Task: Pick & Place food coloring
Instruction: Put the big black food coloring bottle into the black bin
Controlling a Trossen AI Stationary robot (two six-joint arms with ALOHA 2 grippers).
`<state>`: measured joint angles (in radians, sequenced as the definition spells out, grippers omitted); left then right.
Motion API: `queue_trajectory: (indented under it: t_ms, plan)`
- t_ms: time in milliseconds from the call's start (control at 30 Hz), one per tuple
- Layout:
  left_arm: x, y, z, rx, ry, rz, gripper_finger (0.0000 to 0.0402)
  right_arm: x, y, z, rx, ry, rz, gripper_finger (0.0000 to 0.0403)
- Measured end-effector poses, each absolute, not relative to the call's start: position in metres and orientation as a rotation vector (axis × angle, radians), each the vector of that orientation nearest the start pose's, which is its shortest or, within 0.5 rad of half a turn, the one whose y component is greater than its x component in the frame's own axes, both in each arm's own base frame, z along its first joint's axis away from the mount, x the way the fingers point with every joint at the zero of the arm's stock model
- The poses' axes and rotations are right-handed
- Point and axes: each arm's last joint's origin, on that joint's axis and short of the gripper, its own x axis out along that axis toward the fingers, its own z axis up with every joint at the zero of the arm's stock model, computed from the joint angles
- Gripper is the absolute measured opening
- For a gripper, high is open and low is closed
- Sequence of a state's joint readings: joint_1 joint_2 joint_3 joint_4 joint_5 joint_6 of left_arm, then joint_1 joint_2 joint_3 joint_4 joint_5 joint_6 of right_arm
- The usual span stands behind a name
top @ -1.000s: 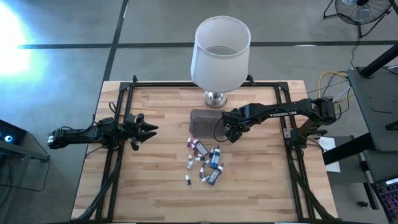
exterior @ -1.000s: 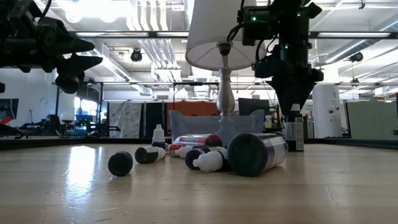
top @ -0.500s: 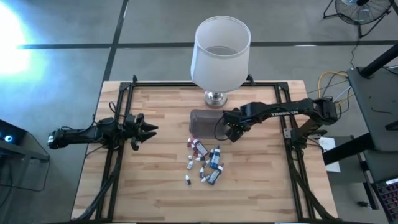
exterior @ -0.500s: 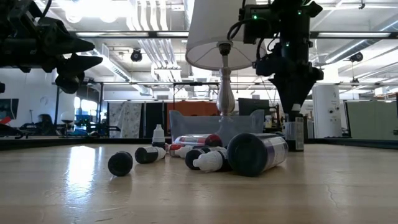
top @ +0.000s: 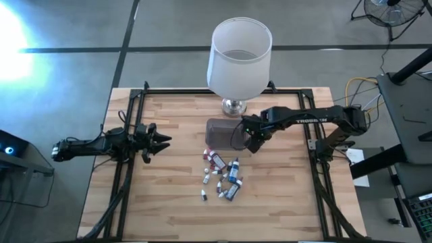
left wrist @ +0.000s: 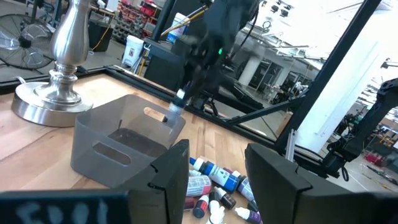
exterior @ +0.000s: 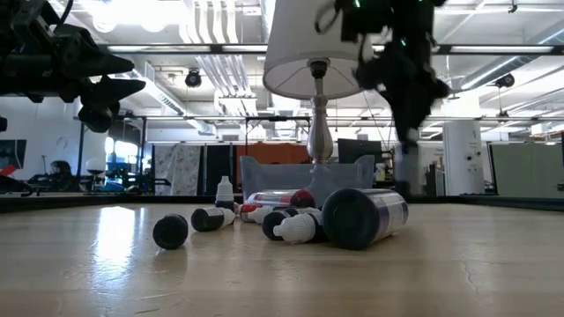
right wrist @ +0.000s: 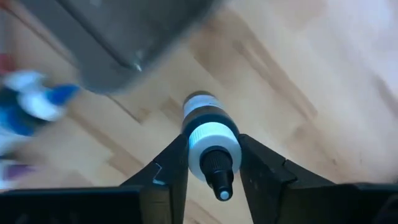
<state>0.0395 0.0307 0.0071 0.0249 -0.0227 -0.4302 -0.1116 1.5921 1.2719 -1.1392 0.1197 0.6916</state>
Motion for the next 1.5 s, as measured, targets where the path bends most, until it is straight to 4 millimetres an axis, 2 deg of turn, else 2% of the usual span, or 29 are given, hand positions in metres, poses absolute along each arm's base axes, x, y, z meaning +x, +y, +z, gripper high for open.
queue_trajectory:
  t_ms: [200, 300, 367, 500, 667, 833, 1000, 1200, 1500]
  plan:
    - [0.099, 0.005, 0.166, -0.430, -0.015, 0.061, 0.0135, 0.297, -0.038, 0.315, 0.518, 1.196, -0.645, 0.0107]
    - [0.099, 0.005, 0.166, -0.430, -0.015, 0.061, 0.0135, 0.302, -0.039, 0.333, 0.472, 1.188, -0.653, 0.0106]
    - [0.099, 0.005, 0.166, -0.430, -0.015, 0.061, 0.0135, 0.309, -0.041, 0.337, 0.428, 1.209, -0.647, 0.0106]
    - [0.099, 0.005, 0.166, -0.430, -0.015, 0.061, 0.0135, 0.334, -0.044, 0.329, 0.320, 1.263, -0.578, 0.0108]
    - [0.099, 0.005, 0.166, -0.430, -0.015, 0.061, 0.0135, 0.368, -0.049, 0.297, 0.175, 1.389, -0.483, 0.0110]
    - [0.099, 0.005, 0.166, -0.430, -0.015, 0.061, 0.0135, 0.385, -0.053, 0.269, 0.021, 1.485, -0.467, 0.0111]
    - [0.099, 0.005, 0.166, -0.430, -0.015, 0.061, 0.0135, 0.391, -0.058, 0.253, 0.030, 1.504, -0.432, 0.0111]
    - [0.099, 0.005, 0.166, -0.430, -0.015, 0.061, 0.0135, 0.393, -0.067, 0.252, 0.131, 1.454, -0.451, 0.0114]
    - [0.099, 0.005, 0.166, -0.430, -0.015, 0.061, 0.0135, 0.390, -0.071, 0.249, 0.175, 1.466, -0.497, 0.0178]
